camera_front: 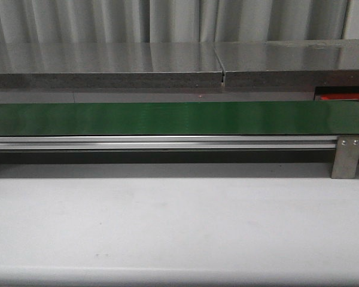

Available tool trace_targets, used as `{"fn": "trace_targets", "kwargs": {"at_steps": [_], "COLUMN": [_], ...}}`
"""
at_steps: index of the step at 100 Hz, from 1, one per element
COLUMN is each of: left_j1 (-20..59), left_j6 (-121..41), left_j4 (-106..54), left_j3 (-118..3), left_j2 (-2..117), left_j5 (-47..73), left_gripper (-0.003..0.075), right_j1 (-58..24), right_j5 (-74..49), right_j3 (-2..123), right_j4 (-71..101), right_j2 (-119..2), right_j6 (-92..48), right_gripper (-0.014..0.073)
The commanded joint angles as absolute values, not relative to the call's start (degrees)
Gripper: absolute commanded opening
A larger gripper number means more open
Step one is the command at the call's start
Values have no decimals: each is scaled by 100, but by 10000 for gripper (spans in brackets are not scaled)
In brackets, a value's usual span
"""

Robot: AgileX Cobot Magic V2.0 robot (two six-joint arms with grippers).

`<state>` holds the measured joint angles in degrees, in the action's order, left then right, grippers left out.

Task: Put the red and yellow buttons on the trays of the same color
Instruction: 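Set the red button on the belt start with the left gripper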

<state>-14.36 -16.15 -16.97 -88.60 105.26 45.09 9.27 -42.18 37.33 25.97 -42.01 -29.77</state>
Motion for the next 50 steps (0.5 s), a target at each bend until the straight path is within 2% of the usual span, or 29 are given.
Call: {"fn": "trace_targets", "kwargs": {"at_steps": [1,21,50], "left_j1": [-1538,-2086,-2797], "left_j6": [-1612,-1612,-1612], "left_j4": [-1831,-1633,-1563], "left_j3": [-9175,-9650,-9663], "left_j2": [10091,10254,10946], "left_j5": [4181,4449,4270], "left_gripper": [646,646,646], "right_j1": [915,915,915], "right_j5": [-3933,-3933,-3933], "right_j3": [3873,3873,3873], "right_j4": [2750,2750,2750], "right_j2": [-4161,-4161,-4161], "right_j6": [-3016,-3016,-3016], "right_gripper": [-118,-118,-118]}}
